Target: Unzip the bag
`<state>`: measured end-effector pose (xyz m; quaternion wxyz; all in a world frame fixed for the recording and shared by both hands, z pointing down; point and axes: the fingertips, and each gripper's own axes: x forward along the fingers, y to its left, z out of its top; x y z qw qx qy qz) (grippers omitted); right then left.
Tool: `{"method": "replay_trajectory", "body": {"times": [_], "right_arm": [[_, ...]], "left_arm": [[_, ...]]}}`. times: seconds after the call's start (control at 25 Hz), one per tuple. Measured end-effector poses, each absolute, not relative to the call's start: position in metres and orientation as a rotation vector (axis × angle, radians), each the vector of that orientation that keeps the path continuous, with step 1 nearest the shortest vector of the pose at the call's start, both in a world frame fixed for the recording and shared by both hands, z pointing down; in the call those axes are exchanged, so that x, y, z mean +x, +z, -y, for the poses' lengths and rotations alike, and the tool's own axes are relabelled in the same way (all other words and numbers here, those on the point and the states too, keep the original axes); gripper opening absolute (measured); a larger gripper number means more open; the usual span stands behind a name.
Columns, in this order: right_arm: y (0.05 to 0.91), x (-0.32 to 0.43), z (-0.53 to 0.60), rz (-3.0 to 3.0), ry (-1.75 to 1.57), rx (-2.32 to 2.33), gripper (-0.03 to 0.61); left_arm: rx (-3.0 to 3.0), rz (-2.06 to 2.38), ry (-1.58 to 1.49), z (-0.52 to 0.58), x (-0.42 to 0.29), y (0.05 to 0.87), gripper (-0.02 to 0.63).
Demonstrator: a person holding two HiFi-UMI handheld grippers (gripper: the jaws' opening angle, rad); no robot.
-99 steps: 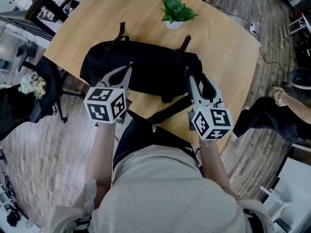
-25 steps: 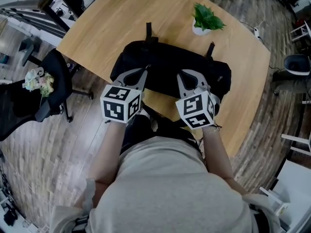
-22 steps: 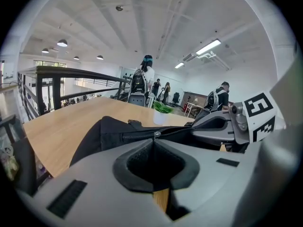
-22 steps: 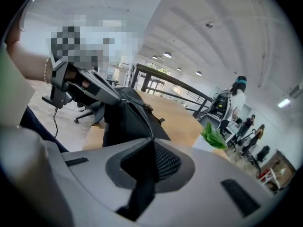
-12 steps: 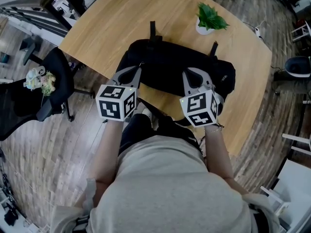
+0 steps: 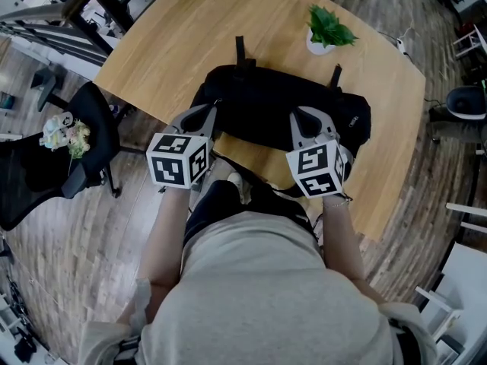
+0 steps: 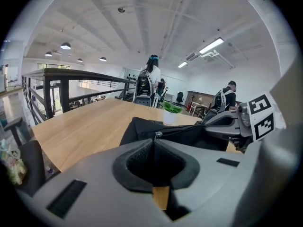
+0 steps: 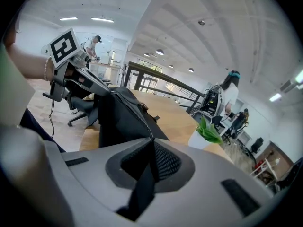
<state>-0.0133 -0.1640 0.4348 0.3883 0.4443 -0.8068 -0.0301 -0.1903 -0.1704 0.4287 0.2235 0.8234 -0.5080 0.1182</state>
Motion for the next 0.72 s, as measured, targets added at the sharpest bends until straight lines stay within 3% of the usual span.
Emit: {"method": "replay_trajectory", "body": {"times": [0.4,0.72], "right_arm": [[0.432,-0.014,0.161,2.046,-0.097,1.123,0.04],[0.421,-0.015,0.161,2.113,-0.05,1.183,0.09]], "left_arm": [[2.262,1.427,0.326,0.171,-0.19,0.431,0.023],[2.241,1.501,0.327,0.17,-0.191,0.431,0.023]]}}
